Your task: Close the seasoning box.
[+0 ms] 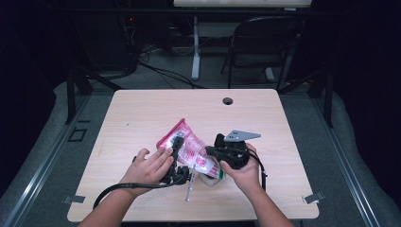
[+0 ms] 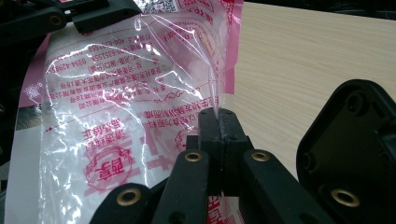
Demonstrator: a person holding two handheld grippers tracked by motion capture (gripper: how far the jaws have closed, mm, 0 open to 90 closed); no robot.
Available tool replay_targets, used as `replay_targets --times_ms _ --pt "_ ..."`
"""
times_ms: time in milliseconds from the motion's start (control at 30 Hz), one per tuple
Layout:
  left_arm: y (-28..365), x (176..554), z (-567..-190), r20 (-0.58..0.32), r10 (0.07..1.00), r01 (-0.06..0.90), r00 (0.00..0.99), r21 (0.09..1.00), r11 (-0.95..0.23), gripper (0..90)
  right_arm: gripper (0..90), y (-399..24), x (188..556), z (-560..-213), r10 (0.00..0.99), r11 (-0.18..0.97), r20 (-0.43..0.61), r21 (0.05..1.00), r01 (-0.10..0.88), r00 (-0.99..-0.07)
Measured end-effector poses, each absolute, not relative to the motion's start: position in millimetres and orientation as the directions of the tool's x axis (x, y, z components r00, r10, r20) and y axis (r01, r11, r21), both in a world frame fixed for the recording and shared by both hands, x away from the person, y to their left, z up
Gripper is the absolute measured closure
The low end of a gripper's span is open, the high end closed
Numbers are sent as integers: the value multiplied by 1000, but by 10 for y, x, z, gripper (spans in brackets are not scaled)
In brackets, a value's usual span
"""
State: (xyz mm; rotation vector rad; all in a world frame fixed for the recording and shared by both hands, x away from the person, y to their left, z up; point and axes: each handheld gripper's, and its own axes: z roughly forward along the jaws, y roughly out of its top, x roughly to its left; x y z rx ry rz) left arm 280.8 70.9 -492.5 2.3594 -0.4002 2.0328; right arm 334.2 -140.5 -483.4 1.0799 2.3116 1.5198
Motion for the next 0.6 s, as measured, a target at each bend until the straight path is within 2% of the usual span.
replay_targets --times_ms 600 --pt "735 2806 -5010 975 -144 -183 169 -113 -977 729 900 -1397 3348 -4844 650 234 228 847 476 -725"
